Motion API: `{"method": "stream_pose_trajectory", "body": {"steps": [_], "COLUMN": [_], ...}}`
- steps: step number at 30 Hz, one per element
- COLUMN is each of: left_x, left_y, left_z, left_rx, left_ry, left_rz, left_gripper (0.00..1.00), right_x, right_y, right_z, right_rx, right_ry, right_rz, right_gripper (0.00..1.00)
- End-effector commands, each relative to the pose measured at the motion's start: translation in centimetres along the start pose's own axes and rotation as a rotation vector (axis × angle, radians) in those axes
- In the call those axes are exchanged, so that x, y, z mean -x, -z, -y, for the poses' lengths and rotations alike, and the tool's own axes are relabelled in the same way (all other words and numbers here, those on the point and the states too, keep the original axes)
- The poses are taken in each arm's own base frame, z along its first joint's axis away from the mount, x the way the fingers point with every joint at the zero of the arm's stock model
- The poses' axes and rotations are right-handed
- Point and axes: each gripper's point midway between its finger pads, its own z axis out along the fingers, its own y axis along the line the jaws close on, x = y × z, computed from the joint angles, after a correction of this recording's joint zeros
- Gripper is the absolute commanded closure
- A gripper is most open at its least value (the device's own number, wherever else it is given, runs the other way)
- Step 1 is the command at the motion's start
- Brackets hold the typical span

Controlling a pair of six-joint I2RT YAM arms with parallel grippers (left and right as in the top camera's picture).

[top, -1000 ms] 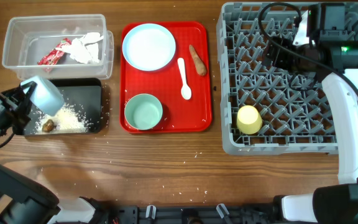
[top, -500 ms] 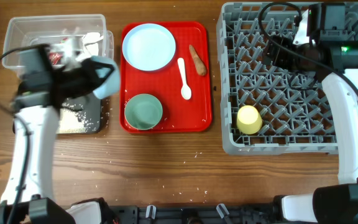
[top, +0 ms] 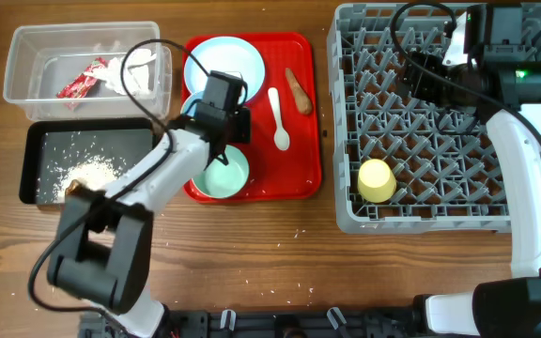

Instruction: Sort waste into correct bins and load items into the dishwasher rack

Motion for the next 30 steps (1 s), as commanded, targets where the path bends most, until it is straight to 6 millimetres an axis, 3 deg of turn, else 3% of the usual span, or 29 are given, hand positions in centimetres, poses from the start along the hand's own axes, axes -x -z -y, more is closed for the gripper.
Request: {"method": "stream_pose_trajectory", "body": {"steps": [1, 6, 10, 13, 17, 22, 26, 28, 30], "left_x": [-0.2, 0.0, -0.2, 0.5, 1.5, 0.6, 2.7, 4.9, 5.8], "left_y": [-0.8, -0.8, -0.6, 0.4, 2.9, 4.4, 7.1, 10.3, 11.9], "left_z": [-0.2, -0.1, -0.2, 0.7, 3.3, 3.4, 3.8, 4.0, 3.9], "left_rx": [0.037, 0.033, 0.034, -0.015, -0.167, -0.188, -0.209, -0.203, -0.197], "left_ry": [-0.03, -0.029, -0.03, -0.027, -0.027, 0.039, 0.089, 0.09, 0.095], "left_rz": [-0.006, 0.002, -0.003, 0.017, 0.039, -0.007, 0.038, 0.027, 0.017], "left_gripper": [0.92, 0.76, 0.57, 0.52, 0.47, 0.43, 0.39, 0.35, 0.34], "right_x": [0.1, 0.2, 0.0, 0.0, 0.1, 0.4, 0.3, 0.2, 0.0], "right_y": [-0.2, -0.2, -0.1, -0.1, -0.1, -0.1, 0.0, 0.1, 0.1], "right_z": [-0.4, -0.7, -2.5, -3.4, -4.7, -6.5, -8.8, -10.6, -11.3], "right_rx": [0.015, 0.032, 0.117, 0.131, 0.152, 0.182, 0.219, 0.248, 0.261], "right_ry": [0.009, 0.009, 0.082, 0.102, 0.13, 0.156, 0.196, 0.212, 0.217], "right_rz": [-0.004, -0.002, -0.008, 0.001, 0.016, 0.044, 0.067, 0.081, 0.083], "right_gripper": [0.05, 0.05, 0.05, 0.05, 0.05, 0.05, 0.05, 0.05, 0.05]}}
